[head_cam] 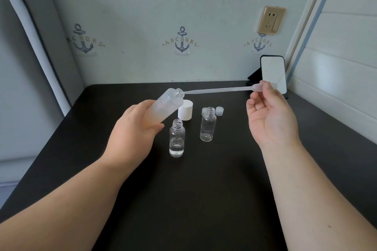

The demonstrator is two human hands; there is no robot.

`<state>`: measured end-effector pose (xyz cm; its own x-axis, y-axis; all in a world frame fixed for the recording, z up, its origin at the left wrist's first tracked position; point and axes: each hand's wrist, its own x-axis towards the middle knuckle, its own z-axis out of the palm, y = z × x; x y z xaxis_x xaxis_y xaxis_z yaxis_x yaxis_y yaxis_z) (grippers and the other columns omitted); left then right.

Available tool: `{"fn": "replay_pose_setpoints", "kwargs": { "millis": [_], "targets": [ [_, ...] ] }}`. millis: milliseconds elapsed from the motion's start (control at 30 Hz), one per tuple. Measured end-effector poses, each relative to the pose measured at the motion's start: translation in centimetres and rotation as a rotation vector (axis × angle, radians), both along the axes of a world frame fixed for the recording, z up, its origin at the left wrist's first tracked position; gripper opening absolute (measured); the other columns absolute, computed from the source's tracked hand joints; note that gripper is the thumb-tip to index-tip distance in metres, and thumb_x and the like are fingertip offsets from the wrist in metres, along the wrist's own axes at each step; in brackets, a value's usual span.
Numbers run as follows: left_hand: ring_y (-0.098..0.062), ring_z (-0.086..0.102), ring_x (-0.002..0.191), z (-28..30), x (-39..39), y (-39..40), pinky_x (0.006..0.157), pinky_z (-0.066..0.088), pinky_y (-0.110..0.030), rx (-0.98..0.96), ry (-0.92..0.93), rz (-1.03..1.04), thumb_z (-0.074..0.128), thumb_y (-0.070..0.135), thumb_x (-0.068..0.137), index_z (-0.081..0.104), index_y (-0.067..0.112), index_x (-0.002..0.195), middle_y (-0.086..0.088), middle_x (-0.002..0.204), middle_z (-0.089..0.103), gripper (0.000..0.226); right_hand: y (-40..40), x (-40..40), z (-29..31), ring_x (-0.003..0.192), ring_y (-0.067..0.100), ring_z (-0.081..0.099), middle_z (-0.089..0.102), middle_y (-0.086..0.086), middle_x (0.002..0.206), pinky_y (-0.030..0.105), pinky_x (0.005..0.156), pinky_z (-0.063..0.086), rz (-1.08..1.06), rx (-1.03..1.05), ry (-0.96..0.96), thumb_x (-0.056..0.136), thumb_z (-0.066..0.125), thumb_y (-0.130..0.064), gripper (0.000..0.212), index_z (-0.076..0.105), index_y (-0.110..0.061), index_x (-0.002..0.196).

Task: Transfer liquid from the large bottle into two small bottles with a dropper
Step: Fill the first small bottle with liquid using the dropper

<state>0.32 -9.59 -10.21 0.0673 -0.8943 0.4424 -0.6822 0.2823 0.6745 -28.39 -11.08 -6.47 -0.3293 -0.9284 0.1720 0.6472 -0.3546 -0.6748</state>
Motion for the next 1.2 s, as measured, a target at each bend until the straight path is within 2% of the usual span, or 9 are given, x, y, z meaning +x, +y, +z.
{"fn": "replay_pose_setpoints", "kwargs": {
  "millis": [200,500,700,867,1100,1200],
  "targets": [
    [-0.007,0.051,0.106,-0.2,0.0,0.1,0.086,0.038,-0.026,-0.027,-0.076,0.004,0.074,0.021,0.087,0.059,0.039,0.129,0.019,0.116,0.056,0.049,0.0,0.1,0.1,0.07,0.009,0.063,0.072,0.001,0.082,0.02,0.069,0.051,0.01,-0.017,0.073,0.096,0.064,-0.01,0.008,0.069,-0.014,0.091],
    [-0.01,0.054,0.108,-0.4,-0.3,0.0,0.088,0.039,-0.026,-0.066,-0.118,-0.001,0.076,0.022,0.086,0.06,0.034,0.132,0.018,0.117,0.057,0.051,0.6,1.1,0.3,0.07,0.011,0.065,0.074,0.005,0.081,0.018,0.069,0.052,0.102,-0.091,0.196,0.093,0.066,-0.006,0.023,0.079,-0.017,0.077],
    [-0.014,0.055,0.112,-0.5,-0.5,-0.2,0.089,0.04,-0.027,-0.071,-0.149,-0.003,0.075,0.021,0.087,0.059,0.03,0.136,0.013,0.122,0.059,0.052,0.8,1.9,0.1,0.074,0.012,0.068,0.076,0.006,0.083,0.021,0.07,0.053,0.153,-0.125,0.337,0.09,0.068,-0.007,0.02,0.079,-0.019,0.078],
    [-0.016,0.056,0.111,-0.5,-0.6,-0.2,0.09,0.043,-0.03,-0.081,-0.164,-0.009,0.074,0.021,0.087,0.059,0.031,0.135,0.013,0.122,0.06,0.051,0.9,2.5,-0.1,0.07,0.014,0.068,0.076,0.008,0.087,0.024,0.072,0.055,0.149,-0.1,0.408,0.079,0.076,-0.016,0.005,0.079,-0.017,0.082],
    [-0.015,0.056,0.112,-0.5,-0.6,-0.1,0.09,0.043,-0.029,-0.09,-0.154,-0.012,0.075,0.02,0.087,0.06,0.03,0.135,0.013,0.122,0.06,0.052,0.7,2.6,-0.4,0.074,0.016,0.071,0.077,0.008,0.089,0.025,0.077,0.056,0.176,-0.101,0.488,0.079,0.076,-0.019,0.012,0.078,-0.012,0.089],
    [-0.014,0.056,0.111,-0.5,-0.6,-0.1,0.089,0.042,-0.028,-0.089,-0.146,-0.01,0.075,0.021,0.087,0.06,0.029,0.135,0.014,0.12,0.06,0.051,0.8,2.7,-0.4,0.074,0.016,0.07,0.077,0.008,0.09,0.025,0.076,0.056,0.185,-0.095,0.505,0.074,0.083,-0.026,0.03,0.074,-0.005,0.095]
  ]
}}
